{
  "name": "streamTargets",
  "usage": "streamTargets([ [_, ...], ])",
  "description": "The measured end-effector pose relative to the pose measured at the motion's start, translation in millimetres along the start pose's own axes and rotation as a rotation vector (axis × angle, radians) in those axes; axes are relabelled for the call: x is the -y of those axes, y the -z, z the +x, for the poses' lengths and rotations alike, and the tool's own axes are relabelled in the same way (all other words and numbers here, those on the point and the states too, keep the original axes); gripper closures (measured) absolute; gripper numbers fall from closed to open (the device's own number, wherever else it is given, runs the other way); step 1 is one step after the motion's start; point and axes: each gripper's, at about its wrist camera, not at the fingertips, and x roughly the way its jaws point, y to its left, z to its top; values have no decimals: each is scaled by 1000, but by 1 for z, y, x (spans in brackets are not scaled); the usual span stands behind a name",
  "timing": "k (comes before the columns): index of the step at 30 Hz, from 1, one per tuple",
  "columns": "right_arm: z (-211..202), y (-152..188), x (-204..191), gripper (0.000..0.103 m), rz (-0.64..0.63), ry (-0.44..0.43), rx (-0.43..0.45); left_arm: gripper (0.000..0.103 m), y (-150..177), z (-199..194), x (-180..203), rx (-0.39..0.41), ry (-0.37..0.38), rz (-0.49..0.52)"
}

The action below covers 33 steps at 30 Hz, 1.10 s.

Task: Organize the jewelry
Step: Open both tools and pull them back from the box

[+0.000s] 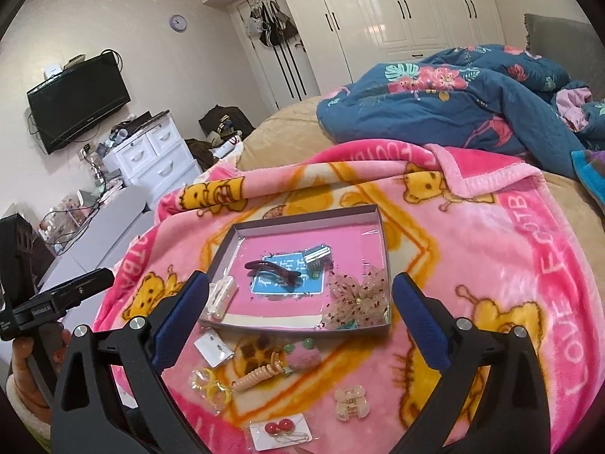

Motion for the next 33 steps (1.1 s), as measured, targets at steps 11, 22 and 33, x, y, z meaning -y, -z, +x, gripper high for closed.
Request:
streamTargets([
  [11,-19,15,-11,6,-38,-14,1,10,19,-23,-6,11,-22,-1],
  [22,-30,39,-12,6,-64,-21,-27,10,47,-30,-7,-8,-42,6],
  [33,-23,73,-16,6,-92,-22,-107,10,74,-19,-9,-62,-67,16],
])
